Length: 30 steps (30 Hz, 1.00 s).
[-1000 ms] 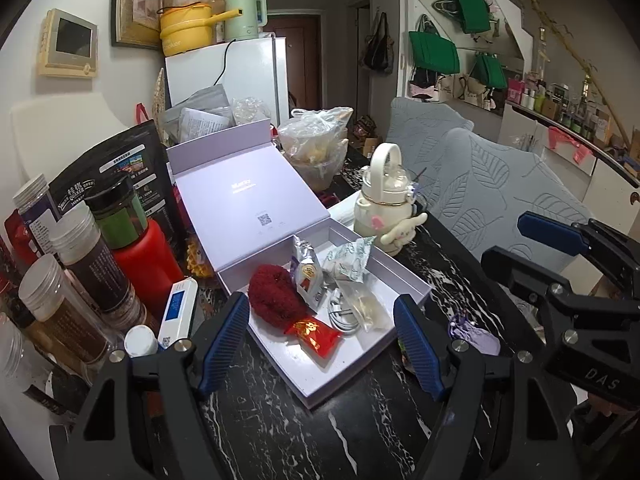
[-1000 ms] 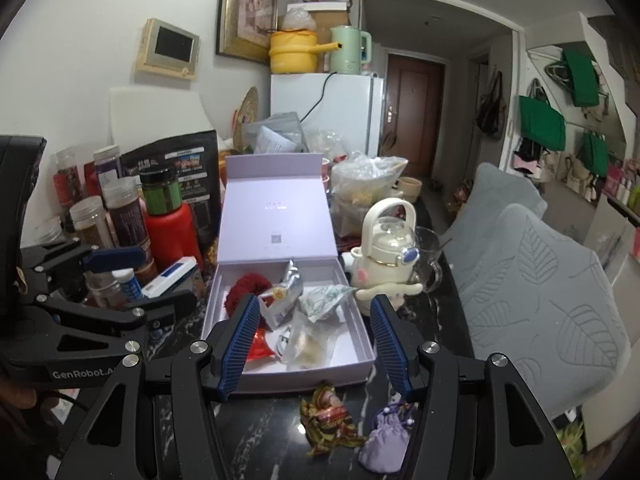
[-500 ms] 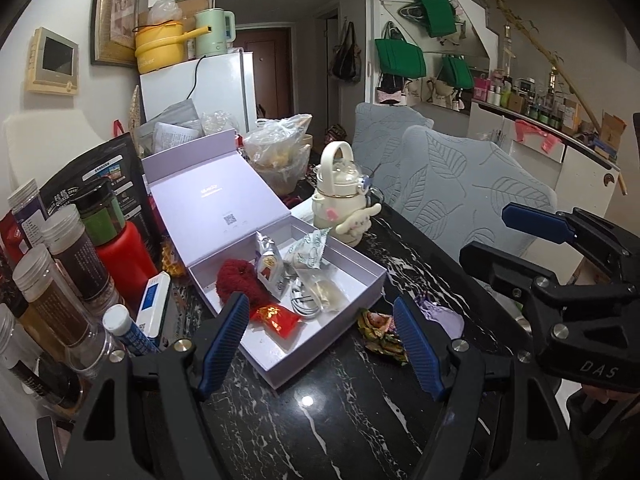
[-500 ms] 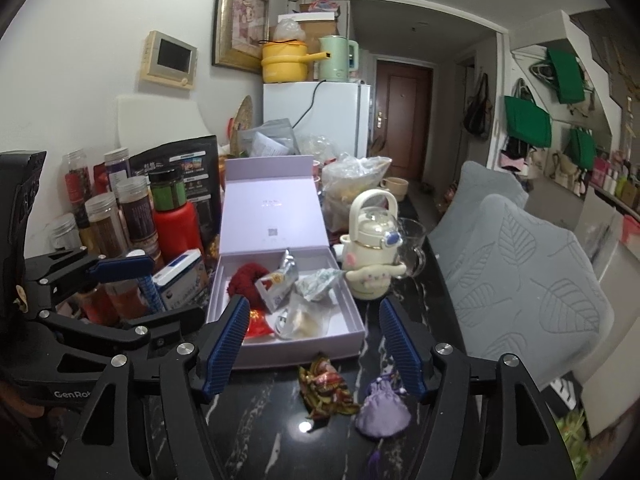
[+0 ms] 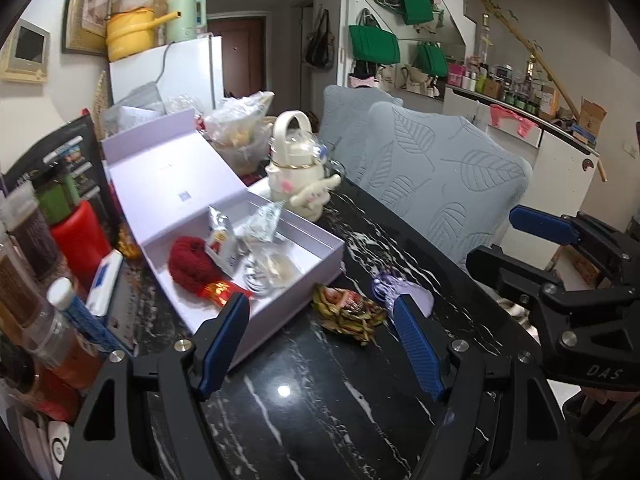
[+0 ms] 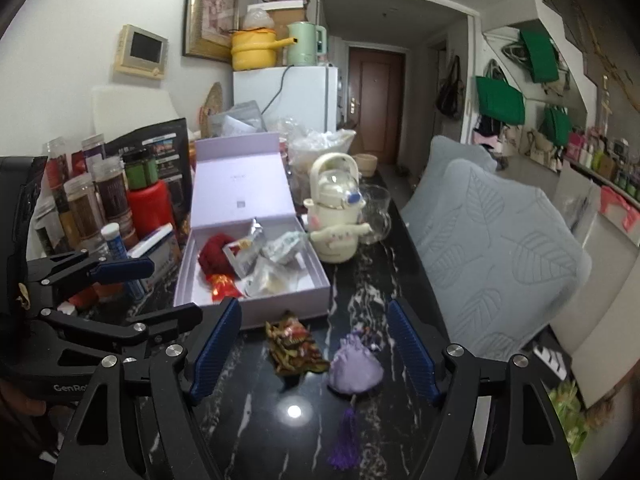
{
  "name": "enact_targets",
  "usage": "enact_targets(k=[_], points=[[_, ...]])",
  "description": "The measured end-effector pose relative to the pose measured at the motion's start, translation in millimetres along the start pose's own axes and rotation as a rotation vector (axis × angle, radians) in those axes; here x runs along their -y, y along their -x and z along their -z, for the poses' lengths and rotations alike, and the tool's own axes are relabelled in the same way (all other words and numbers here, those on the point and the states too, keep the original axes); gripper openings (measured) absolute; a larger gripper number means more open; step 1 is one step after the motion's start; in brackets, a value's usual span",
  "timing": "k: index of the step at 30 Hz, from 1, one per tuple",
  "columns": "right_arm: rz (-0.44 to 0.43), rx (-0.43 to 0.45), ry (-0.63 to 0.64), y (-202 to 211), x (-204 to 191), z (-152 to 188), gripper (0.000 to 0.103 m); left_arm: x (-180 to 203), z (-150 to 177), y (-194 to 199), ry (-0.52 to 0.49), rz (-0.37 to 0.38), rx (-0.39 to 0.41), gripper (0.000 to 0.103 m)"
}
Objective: Organize soft objects
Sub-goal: 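Withdraw both grippers from the box toward the chip bag and lavender pouch, then grasp the green-and-brown chip bag with the left gripper while the right gripper grasps the lavender pouch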
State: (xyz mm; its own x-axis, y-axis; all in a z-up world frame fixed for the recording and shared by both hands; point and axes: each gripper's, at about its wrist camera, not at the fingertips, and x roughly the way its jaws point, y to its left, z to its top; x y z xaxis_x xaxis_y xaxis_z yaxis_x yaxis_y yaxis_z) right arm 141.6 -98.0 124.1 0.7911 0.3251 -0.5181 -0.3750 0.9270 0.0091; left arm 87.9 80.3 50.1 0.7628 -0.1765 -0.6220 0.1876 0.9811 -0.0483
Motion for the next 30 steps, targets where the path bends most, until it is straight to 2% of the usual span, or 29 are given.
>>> enact_targets(k=[9, 19, 30], points=[[0.034, -0.035, -0.051, -9.7, 18.4, 35.0, 0.076, 16.5, 19.5, -21.8, -0.011, 0.045, -0.033, 0.074], [0.029, -0.136, -0.106, -34.8, 40.3, 73.3, 0.076, 29.7, 39.2, -52.2, -0.012, 0.085, -0.113, 0.074], [-0.009, -0.221, -0.141, -68.1, 54.7, 95.3, 0.076, 32.5, 49.4, -84.0, -0.004, 0.107, -0.167, 0.074]])
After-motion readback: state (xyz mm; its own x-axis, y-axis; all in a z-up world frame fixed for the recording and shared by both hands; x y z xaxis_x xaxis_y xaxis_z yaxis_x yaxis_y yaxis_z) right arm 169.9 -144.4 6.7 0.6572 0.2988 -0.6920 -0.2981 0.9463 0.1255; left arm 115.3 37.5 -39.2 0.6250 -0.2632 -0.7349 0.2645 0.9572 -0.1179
